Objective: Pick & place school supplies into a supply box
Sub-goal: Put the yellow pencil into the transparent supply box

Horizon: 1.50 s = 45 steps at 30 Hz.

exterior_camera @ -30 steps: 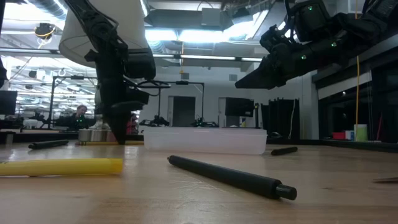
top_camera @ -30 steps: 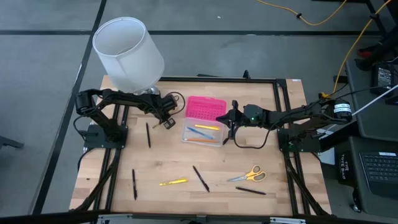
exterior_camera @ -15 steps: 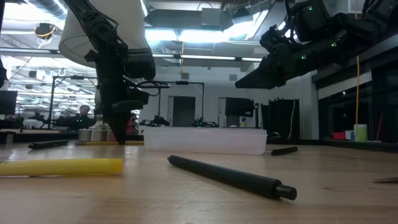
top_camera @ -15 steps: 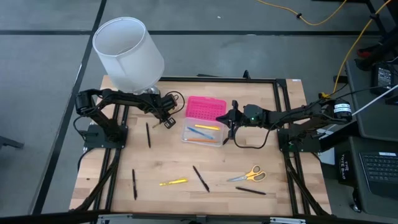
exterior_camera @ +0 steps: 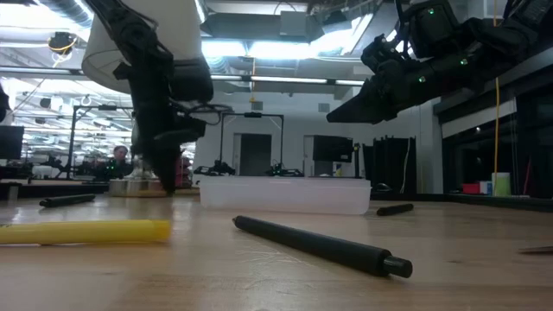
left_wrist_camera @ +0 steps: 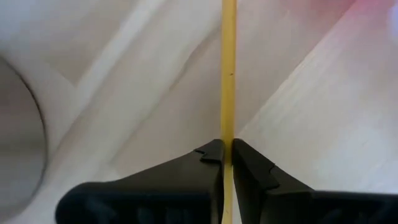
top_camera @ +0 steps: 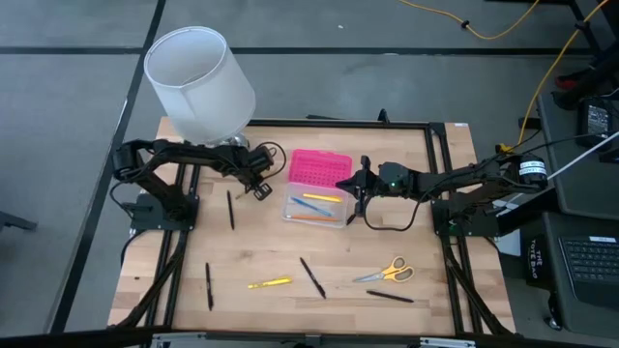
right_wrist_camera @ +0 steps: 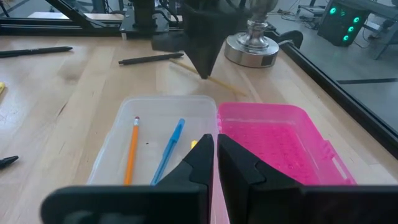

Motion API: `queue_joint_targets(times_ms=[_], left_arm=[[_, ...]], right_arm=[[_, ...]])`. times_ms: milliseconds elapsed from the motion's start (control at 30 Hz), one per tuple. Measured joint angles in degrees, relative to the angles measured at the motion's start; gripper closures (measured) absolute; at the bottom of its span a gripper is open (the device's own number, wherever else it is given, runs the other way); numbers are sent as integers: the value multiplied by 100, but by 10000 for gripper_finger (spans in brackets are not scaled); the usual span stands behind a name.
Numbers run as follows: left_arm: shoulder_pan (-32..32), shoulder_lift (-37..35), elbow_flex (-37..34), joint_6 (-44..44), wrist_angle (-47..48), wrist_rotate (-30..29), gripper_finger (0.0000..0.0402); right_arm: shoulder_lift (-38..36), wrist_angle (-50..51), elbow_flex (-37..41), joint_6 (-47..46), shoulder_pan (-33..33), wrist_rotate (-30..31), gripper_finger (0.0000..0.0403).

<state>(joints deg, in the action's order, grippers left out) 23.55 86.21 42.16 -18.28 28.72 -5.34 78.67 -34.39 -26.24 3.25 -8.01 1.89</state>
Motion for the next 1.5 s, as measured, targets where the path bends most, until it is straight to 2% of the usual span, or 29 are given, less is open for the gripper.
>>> queue_joint_targets(times_ms=[400,867,1067,1267,1500], left_arm=[[-214,-861,11,150,27,62,391],[-986,-1575,21,109,-300,-727,389],[-1318,-1802,23,173,-615,-1012,389],[-1557,-1994,23,399,-869,-1021,389],[-1796,-2039,23,937,-1586,-1012,389]], right_arm=[[0,0,2,0,0,0,375],[0,4,2,-20,-2,0,375],[0,4,2,-21,0,0,375],[0,4,2,-122,0,0,375],[0,2,2,2,0,0,375]])
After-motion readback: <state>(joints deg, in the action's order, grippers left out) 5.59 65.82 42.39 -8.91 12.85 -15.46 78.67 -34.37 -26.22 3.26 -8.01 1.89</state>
